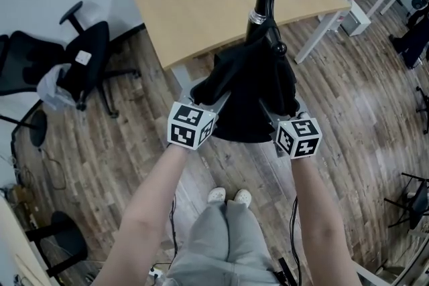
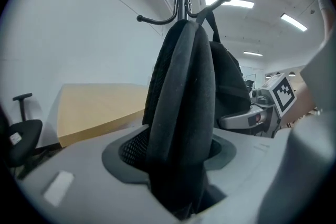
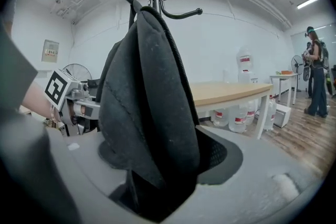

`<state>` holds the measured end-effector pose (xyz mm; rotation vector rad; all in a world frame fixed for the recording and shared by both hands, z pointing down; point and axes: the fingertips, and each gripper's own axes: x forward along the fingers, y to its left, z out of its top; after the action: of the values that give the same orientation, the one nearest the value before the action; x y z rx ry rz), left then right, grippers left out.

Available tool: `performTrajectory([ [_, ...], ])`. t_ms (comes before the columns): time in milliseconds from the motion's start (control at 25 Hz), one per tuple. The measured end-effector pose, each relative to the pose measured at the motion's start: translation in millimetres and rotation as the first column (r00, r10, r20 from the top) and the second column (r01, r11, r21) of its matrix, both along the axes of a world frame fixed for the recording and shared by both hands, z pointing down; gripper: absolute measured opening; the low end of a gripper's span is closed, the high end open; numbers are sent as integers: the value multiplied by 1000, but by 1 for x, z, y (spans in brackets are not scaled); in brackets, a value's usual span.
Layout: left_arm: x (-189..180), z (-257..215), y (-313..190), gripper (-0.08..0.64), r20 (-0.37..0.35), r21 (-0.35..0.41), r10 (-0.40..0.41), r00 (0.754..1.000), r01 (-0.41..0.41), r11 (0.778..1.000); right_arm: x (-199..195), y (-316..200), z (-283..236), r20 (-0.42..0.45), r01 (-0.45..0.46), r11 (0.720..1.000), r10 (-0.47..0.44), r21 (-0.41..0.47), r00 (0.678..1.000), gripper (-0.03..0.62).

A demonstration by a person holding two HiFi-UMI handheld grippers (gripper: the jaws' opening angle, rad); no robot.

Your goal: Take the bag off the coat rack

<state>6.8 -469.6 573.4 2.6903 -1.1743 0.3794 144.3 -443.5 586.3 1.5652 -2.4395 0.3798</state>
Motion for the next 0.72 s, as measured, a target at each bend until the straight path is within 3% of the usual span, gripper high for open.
performTrajectory([
  [280, 3, 1, 3, 145, 30, -66, 3, 1000, -1, 998, -3, 6, 0, 51, -3, 999, 5, -34, 999, 133],
  [560, 2, -6, 17, 97, 28, -110, -27, 999, 30, 993, -6, 19, -10, 45, 1, 998, 1, -57, 999, 63],
  [720, 0, -15, 26, 87, 21, -109, -34, 999, 36, 993, -8, 30, -16, 68, -4, 997, 9, -73, 998, 54],
])
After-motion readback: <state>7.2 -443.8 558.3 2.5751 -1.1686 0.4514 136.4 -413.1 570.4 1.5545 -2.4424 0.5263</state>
